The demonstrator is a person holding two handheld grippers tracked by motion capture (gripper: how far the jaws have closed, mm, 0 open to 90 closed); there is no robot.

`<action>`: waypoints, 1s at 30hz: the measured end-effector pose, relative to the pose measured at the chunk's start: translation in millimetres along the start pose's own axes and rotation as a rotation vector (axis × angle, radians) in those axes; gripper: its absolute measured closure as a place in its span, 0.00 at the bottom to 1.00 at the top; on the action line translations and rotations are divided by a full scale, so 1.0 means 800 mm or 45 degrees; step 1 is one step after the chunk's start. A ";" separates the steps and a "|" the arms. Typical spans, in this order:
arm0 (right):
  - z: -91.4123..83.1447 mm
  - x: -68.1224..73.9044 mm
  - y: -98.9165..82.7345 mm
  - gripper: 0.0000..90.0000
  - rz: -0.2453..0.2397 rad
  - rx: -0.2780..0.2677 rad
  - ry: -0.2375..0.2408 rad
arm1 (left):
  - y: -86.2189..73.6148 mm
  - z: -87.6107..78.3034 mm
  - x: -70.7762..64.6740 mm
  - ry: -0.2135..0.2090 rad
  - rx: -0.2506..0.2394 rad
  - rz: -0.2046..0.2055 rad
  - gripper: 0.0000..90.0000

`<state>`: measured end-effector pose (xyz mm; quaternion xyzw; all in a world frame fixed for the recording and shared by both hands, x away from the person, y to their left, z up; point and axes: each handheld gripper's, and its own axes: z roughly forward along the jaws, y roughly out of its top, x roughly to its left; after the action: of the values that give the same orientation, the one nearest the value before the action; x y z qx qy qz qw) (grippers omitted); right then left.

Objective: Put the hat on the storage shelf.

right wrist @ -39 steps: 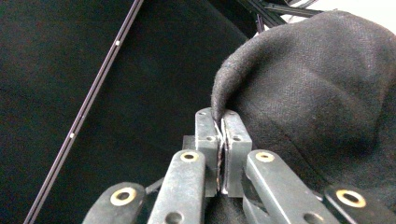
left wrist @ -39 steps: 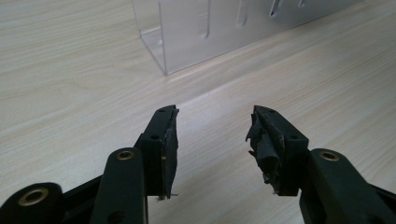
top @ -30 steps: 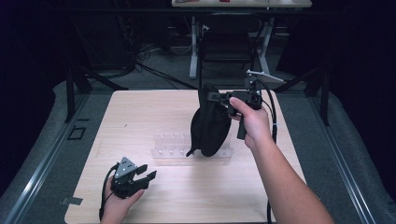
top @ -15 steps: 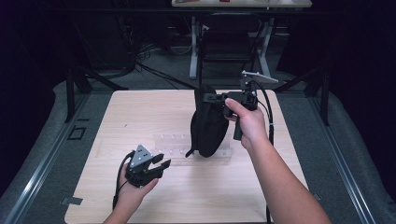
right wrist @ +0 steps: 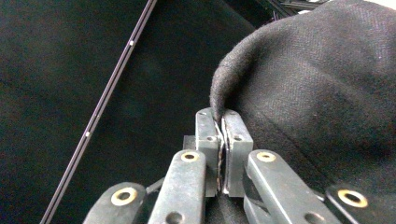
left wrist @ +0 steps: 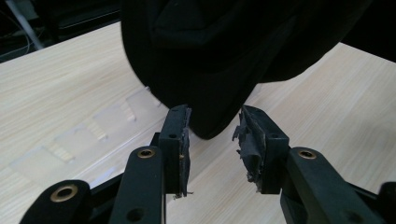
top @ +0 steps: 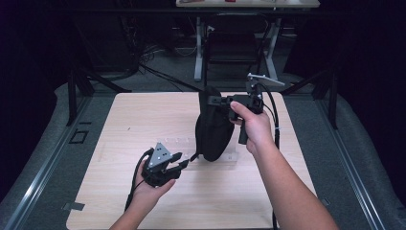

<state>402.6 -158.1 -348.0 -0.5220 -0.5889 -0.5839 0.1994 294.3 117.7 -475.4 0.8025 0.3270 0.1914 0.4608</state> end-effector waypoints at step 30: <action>0.002 0.007 -0.001 0.96 -0.017 0.024 -0.010 | 0.007 0.026 -0.015 0.027 0.047 0.145 0.92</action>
<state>400.4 -154.1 -344.1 -0.5185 -0.5987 -0.5775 0.1981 300.5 94.0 -481.0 0.8261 0.2890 0.2200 0.4309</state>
